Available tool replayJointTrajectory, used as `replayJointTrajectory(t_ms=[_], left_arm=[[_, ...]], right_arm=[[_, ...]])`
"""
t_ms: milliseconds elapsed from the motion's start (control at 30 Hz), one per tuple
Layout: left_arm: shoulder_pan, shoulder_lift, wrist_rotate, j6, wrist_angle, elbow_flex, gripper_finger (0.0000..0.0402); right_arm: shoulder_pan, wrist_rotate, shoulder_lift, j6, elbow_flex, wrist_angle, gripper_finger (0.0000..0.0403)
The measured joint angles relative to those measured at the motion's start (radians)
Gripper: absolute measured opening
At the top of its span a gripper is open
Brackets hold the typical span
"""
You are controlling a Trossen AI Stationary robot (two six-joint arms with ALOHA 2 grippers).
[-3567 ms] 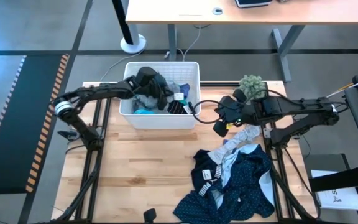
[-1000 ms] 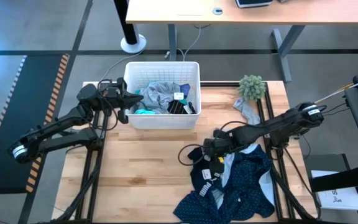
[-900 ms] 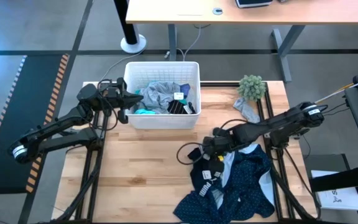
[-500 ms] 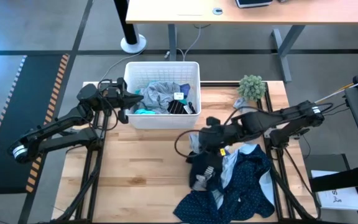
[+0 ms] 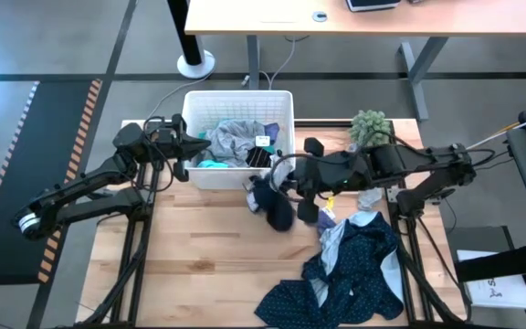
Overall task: Sort clothes
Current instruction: Put the bottom gray sock into the bin
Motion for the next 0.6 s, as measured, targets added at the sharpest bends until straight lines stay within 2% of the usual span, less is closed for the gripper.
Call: replayJointTrajectory(t_ms=[167, 233, 300, 400, 600], left_arm=[[0.0, 0.0, 0.0, 0.0, 0.0, 0.0, 0.0], [0.0, 0.0, 0.0, 0.0, 0.0, 0.0, 0.0], [0.0, 0.0, 0.0, 0.0, 0.0, 0.0, 0.0], [0.0, 0.0, 0.0, 0.0, 0.0, 0.0, 0.0], [0.0, 0.0, 0.0, 0.0, 0.009, 0.0, 0.0]], right_arm=[[-0.001, 0.02, 0.012, -0.038, 0.016, 0.022, 0.0078], [-0.003, 0.052, 0.021, -0.06, 0.023, 0.034, 0.0085], [-0.005, 0.069, 0.029, -0.084, 0.027, 0.036, 0.0067], [-0.014, 0.07, 0.043, -0.125, 0.027, 0.05, 0.0014], [-0.068, 0.097, 0.051, -0.17, 0.026, 0.125, 0.0003]])
